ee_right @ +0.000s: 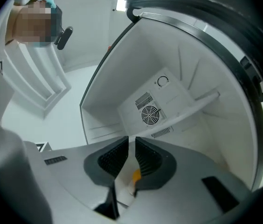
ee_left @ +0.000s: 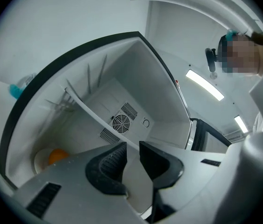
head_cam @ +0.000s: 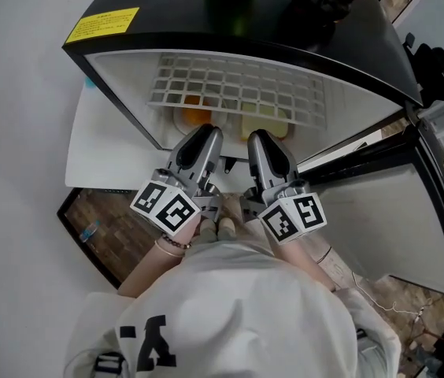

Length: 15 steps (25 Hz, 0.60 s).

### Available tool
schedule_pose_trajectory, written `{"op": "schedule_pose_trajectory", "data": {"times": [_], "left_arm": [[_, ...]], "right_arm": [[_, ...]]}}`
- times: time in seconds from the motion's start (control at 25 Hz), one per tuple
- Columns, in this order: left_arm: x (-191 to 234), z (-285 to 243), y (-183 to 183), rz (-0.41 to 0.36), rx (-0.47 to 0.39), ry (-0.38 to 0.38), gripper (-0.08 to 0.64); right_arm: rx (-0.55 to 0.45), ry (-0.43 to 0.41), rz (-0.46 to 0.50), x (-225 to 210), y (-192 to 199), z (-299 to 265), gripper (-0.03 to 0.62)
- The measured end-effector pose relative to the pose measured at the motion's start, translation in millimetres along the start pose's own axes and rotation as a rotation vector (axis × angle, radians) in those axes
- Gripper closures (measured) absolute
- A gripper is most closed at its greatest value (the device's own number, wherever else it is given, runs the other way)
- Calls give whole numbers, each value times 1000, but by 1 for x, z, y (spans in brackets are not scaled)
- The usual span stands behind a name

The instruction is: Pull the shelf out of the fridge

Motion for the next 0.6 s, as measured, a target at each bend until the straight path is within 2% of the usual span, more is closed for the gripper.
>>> {"op": "schedule_pose_trajectory", "data": {"times": [0.12, 0.2, 0.28, 0.4, 0.6], "left_arm": [[2, -8, 0, 5, 13, 2, 447], [5, -12, 0, 18, 19, -8, 405], [10, -14, 2, 40, 26, -22, 375], [15, -18, 3, 71, 23, -24, 357], [17, -27, -7, 66, -23, -26, 348]], "right_arm": [[-7, 29, -33, -7, 0, -5, 534], [-6, 50, -77, -12, 2, -9, 462], [-3, 66, -118, -16, 6, -12, 432], [-1, 72, -161, -19, 9, -17, 405], [-23, 59, -170, -21, 2, -26, 380]]}}
Point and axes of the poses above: the fingertips, and each gripper's own axes: z backward along the fingers, x to its left, y out of its underside, the point moved 1 cm from there along z, backward along the fingers, and after that the axes turned 3 degrees about -x, right-handed, at the moved point
